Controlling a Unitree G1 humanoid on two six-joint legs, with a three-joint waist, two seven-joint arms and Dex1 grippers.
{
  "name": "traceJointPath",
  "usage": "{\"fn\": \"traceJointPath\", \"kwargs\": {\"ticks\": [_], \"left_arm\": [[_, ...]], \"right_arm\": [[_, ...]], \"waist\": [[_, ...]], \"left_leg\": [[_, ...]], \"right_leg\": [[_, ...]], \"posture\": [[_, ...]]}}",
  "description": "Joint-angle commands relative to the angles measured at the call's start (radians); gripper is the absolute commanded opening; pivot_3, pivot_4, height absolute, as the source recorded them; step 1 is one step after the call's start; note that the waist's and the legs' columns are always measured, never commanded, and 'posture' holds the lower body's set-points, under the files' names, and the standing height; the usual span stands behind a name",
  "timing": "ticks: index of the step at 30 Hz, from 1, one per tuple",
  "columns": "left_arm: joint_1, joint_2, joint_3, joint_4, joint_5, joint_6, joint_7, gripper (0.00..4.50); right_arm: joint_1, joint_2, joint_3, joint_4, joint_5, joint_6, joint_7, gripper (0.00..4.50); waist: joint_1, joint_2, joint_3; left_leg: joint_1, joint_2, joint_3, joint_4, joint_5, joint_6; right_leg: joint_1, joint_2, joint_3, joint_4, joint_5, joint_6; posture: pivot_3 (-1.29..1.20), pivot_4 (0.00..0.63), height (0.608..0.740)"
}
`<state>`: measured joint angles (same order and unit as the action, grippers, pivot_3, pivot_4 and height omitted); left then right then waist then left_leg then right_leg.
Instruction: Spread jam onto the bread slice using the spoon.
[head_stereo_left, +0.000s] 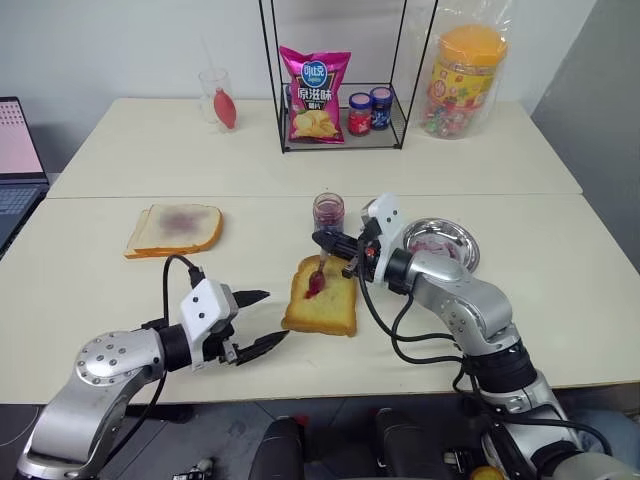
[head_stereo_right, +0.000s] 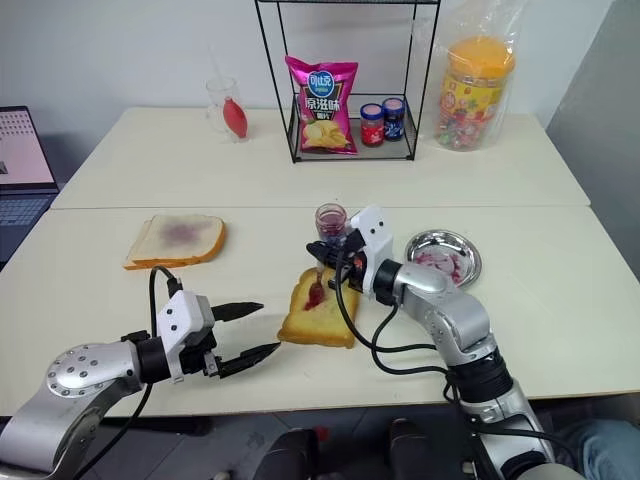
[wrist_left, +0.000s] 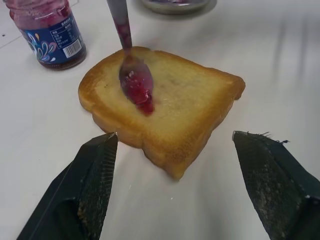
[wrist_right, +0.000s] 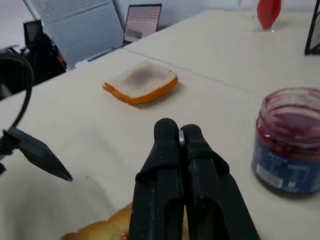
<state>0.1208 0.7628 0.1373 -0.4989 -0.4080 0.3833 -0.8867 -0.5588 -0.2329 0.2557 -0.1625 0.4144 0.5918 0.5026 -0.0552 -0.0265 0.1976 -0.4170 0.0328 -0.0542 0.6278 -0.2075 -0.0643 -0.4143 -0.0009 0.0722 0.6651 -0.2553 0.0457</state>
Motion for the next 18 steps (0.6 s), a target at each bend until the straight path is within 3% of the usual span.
{"fn": "traceJointPath", "kwargs": {"ticks": [1, 9, 14, 18], "left_arm": [[-0.009, 0.000, 0.000, 0.004, 0.009, -0.029, -0.002, 3.83], [0.006, -0.025, 0.028, 0.035, 0.014, -0.064, 0.024, 3.83], [0.049, -0.036, 0.062, 0.028, -0.008, -0.076, 0.019, 3.83], [0.066, -0.031, 0.067, 0.019, -0.010, -0.077, 0.014, 3.83]], "right_arm": [[-0.006, -0.043, -0.022, -0.043, -0.067, -0.077, 0.014, 0.04], [-0.015, -0.030, -0.152, -0.145, 0.088, 0.096, -0.004, 0.04], [0.039, 0.105, -0.262, -0.160, 0.308, 0.305, -0.105, 0.04], [0.072, 0.192, -0.252, -0.090, 0.306, 0.303, -0.149, 0.04]], "waist": [[0.000, 0.000, 0.000], [0.000, 0.000, 0.000], [-0.001, -0.001, -0.001], [-0.002, -0.001, -0.001]], "left_leg": [[0.000, 0.000, 0.000, 0.000, 0.000, 0.000], [0.000, 0.000, 0.000, -0.001, 0.000, 0.000], [0.000, 0.000, -0.001, -0.001, 0.000, 0.000], [0.000, 0.001, -0.001, -0.001, 0.000, 0.000]], "right_leg": [[0.000, 0.000, 0.000, 0.000, 0.000, 0.000], [0.000, 0.000, 0.000, 0.000, 0.000, 0.001], [0.000, 0.000, 0.000, 0.001, 0.000, 0.000], [0.000, 0.000, 0.000, 0.001, 0.000, 0.000]], "posture": [[0.00, 0.150, 0.740], [0.00, 0.150, 0.740], [0.00, 0.150, 0.740], [0.00, 0.150, 0.740]]}}
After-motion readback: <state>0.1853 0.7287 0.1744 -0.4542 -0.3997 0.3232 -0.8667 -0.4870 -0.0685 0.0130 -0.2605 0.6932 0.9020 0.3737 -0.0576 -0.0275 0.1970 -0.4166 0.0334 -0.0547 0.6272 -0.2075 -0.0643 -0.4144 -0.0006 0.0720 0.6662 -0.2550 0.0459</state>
